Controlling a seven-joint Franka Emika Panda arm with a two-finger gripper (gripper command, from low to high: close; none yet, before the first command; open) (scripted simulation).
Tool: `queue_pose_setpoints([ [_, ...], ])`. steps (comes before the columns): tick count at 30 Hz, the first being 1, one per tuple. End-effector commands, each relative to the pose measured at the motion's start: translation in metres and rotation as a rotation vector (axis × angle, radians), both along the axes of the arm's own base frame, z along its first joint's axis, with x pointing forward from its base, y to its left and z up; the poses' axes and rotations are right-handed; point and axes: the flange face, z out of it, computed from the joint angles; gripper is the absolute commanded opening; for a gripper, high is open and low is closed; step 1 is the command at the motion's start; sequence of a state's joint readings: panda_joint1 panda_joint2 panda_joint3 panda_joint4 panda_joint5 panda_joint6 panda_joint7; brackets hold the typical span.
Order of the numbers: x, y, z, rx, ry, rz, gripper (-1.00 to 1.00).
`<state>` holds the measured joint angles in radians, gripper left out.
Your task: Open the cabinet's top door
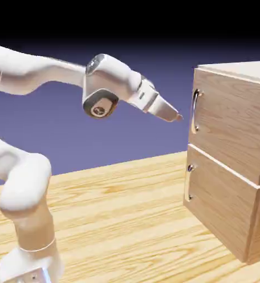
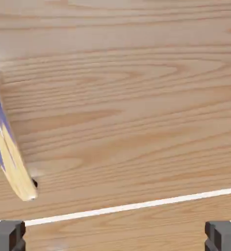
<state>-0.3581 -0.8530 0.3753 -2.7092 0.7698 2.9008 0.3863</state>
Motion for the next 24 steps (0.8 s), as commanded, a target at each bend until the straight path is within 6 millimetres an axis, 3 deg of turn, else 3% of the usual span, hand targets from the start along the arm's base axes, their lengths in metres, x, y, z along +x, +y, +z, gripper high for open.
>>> queue_pose_setpoints([
  [1, -0.002, 0.002, 0.004, 0.004, -0.015, -0.005, 0.0],
  [13, -0.02, 0.037, 0.031, 0.023, -0.194, -0.027, 0.0],
  [24, -0.005, 0.08, 0.016, -0.014, -0.336, -0.004, 0.0],
])
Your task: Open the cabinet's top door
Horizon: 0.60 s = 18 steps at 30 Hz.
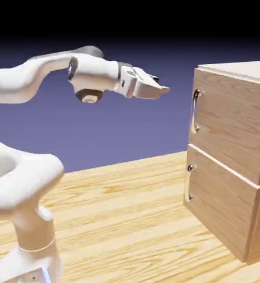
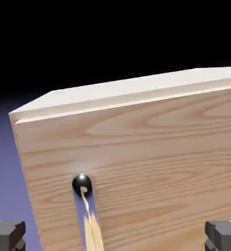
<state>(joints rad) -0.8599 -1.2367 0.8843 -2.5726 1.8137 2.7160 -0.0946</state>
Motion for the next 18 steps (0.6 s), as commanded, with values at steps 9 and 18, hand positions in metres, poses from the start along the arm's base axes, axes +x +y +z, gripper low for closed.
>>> queue_pose_setpoints([
  [9, 0.036, 0.024, -0.042, -0.06, -0.091, 0.021, 0.0],
  [18, 0.086, 0.021, -0.109, -0.13, -0.16, 0.03, 0.0],
])
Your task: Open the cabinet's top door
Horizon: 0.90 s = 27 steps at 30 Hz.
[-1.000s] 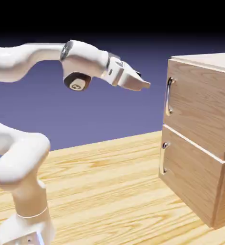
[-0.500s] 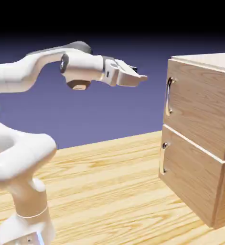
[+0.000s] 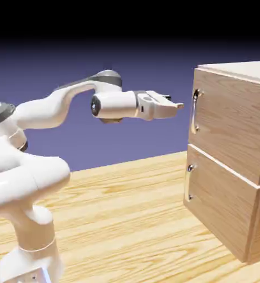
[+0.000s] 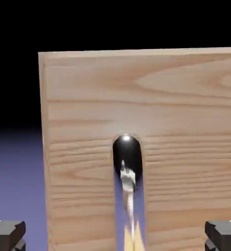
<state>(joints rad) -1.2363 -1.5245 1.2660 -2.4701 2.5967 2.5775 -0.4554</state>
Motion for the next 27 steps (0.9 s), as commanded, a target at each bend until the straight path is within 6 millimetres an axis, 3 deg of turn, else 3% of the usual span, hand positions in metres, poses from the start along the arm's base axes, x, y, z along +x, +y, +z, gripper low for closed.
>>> queue_pose_setpoints([
  [1, 0.006, -0.002, -0.009, -0.008, -0.007, 0.0, 0.0],
  [4, 0.014, -0.007, -0.021, -0.018, -0.016, -0.002, 0.0],
  [8, 0.063, -0.009, -0.021, -0.019, -0.016, -0.002, 0.0],
  [9, 0.064, -0.009, -0.021, -0.018, -0.016, -0.002, 0.0],
  [10, 0.064, -0.009, -0.021, -0.018, -0.016, -0.002, -1.0],
  [11, 0.064, -0.009, -0.021, -0.018, -0.016, -0.002, -1.0],
  [19, 0.004, -0.042, -0.024, -0.017, -0.022, 0.196, -1.0],
  [27, 0.003, -0.047, -0.033, -0.018, -0.033, 0.207, -1.0],
])
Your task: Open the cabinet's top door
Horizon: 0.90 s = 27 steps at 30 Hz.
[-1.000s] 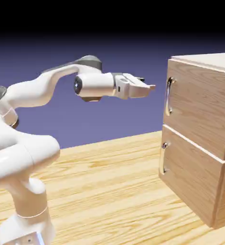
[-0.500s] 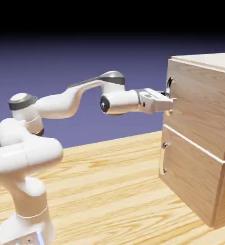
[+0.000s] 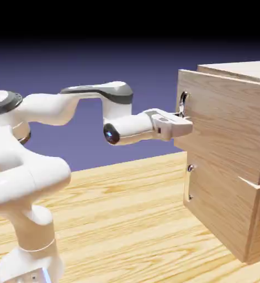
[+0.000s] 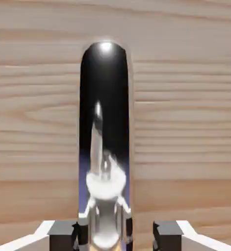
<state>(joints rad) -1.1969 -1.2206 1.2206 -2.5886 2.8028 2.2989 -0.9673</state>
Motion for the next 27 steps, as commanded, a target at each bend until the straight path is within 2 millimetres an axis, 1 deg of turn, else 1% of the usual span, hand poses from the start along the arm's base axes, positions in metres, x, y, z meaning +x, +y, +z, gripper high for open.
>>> queue_pose_setpoints([
  [1, 0.001, 0.001, 0.0, -0.004, 0.003, -0.004, -1.0],
  [10, 0.01, 0.01, 0.007, -0.005, 0.014, -0.036, -1.0],
  [16, 0.008, 0.01, 0.012, -0.002, 0.02, -0.031, -1.0],
  [18, 0.002, 0.006, 0.011, -0.004, 0.019, -0.008, -1.0],
  [20, -0.011, -0.003, 0.011, -0.004, 0.019, 0.037, -1.0],
  [27, -0.052, -0.04, 0.011, -0.006, 0.019, 0.202, -1.0],
])
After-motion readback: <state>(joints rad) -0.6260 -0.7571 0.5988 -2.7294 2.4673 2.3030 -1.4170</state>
